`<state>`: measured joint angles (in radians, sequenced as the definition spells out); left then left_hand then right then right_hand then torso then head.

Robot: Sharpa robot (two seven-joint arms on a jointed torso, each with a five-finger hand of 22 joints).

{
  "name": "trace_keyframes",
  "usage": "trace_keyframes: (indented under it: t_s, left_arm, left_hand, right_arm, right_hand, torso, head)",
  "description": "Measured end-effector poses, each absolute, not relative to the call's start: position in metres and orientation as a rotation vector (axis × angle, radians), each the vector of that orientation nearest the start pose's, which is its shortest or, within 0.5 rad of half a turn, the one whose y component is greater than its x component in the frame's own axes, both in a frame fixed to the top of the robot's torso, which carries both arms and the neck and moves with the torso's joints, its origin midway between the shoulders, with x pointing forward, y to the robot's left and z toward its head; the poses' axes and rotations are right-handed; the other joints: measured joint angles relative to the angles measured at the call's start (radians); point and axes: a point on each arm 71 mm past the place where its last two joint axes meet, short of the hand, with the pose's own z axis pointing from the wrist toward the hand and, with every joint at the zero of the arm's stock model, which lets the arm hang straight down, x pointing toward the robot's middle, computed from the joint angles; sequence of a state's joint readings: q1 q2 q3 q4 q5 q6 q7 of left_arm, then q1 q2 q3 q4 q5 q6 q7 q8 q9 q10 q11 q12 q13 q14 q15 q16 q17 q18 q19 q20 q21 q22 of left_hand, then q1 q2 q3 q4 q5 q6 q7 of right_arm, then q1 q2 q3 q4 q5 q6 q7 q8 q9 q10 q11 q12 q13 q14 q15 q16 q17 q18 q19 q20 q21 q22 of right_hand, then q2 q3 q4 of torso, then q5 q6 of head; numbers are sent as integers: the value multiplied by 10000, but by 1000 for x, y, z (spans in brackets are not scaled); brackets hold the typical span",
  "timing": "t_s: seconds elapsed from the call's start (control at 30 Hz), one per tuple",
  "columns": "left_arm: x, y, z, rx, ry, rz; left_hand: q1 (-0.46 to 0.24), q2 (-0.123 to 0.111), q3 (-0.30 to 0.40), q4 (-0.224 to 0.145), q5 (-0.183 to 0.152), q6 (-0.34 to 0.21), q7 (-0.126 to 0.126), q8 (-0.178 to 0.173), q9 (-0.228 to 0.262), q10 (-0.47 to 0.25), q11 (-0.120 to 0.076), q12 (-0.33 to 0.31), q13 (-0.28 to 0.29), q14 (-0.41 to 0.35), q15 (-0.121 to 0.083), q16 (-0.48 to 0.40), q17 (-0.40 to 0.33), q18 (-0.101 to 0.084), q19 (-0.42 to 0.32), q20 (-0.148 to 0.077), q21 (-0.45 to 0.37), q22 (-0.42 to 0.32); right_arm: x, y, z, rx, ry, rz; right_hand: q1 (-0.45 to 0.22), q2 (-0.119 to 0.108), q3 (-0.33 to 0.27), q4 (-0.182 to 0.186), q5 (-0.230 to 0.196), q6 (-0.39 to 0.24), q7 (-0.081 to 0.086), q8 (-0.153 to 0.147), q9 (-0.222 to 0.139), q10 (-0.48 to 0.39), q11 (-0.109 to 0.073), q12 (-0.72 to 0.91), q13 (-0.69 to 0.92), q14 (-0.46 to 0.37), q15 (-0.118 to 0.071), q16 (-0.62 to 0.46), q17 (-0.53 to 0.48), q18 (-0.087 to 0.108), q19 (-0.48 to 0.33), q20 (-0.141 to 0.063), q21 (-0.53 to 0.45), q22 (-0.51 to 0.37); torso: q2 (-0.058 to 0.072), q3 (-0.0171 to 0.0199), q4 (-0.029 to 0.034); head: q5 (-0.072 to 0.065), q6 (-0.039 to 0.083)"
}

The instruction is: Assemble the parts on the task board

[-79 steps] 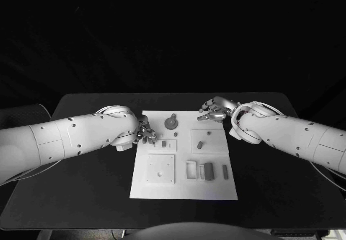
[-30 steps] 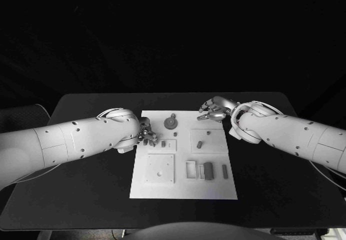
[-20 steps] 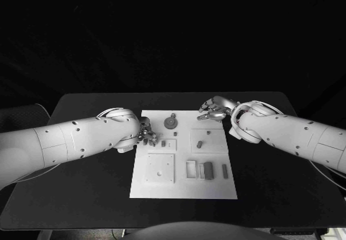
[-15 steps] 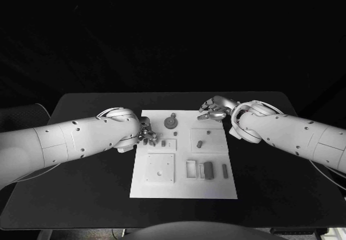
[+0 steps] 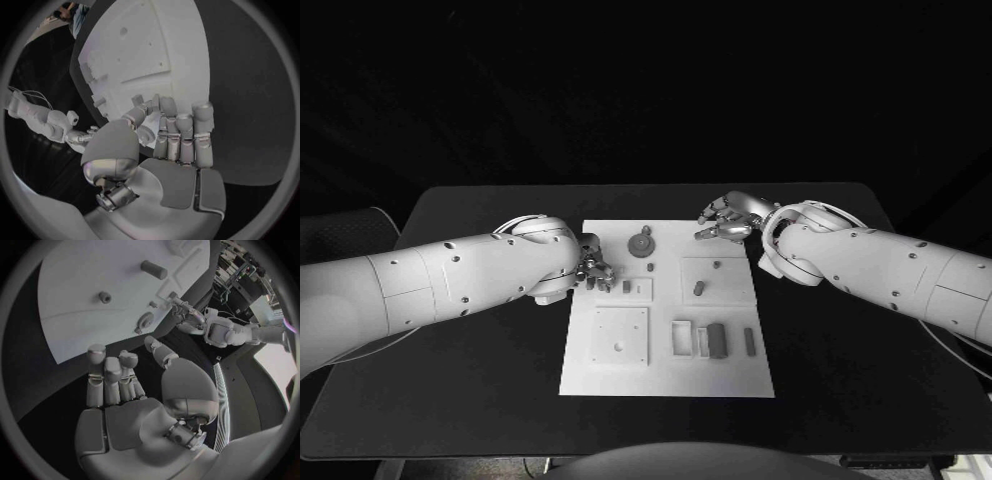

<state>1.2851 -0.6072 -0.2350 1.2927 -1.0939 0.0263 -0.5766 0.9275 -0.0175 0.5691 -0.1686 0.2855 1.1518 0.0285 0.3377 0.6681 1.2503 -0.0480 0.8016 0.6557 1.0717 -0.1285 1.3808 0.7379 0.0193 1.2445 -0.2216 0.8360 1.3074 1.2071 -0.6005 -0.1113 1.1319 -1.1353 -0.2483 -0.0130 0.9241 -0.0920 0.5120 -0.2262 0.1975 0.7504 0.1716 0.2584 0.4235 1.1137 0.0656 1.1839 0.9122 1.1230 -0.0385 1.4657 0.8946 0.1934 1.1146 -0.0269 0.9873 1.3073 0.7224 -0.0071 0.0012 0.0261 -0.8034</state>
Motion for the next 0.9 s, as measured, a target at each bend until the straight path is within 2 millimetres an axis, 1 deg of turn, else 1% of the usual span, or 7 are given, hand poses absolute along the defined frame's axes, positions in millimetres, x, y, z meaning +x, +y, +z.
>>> trace_keyframes:
  t_s: [0.73, 0.9]
  left_arm:
    - [508, 179, -257, -1426, 22956, -1977]
    - [508, 180, -257, -1441, 22962, -1972]
  left_hand:
    - [0, 0, -14, -15, 5, 19, -24, 120, 0, 0, 0, 0, 11, -4, -5, 48, -2, 0, 48, -13, -1, 6]
    - [0, 0, -16, -17, 2, 16, -24, 180, 1, 0, -1, 0, 10, -5, -5, 48, -3, 0, 50, -12, -1, 5]
  right_arm:
    - [543, -192, -232, 1027, 18300, 6923]
    - [543, -192, -232, 1031, 18301, 6917]
  right_hand:
    - [0, 0, 0, 0, 0, 14, -18, -1, 1, 15, -15, 0, 2, 0, 0, 0, 0, 1, -1, 7, 0, 0]
    - [0, 0, 0, 0, 0, -8, 9, -1, 1, 15, -15, 0, 2, 0, 0, 0, 0, 1, -15, 21, 0, 0]
  torso:
    - [1, 1, 0]
    - [1, 0, 2]
  head:
    - [-16, -11]
    - [-17, -18]
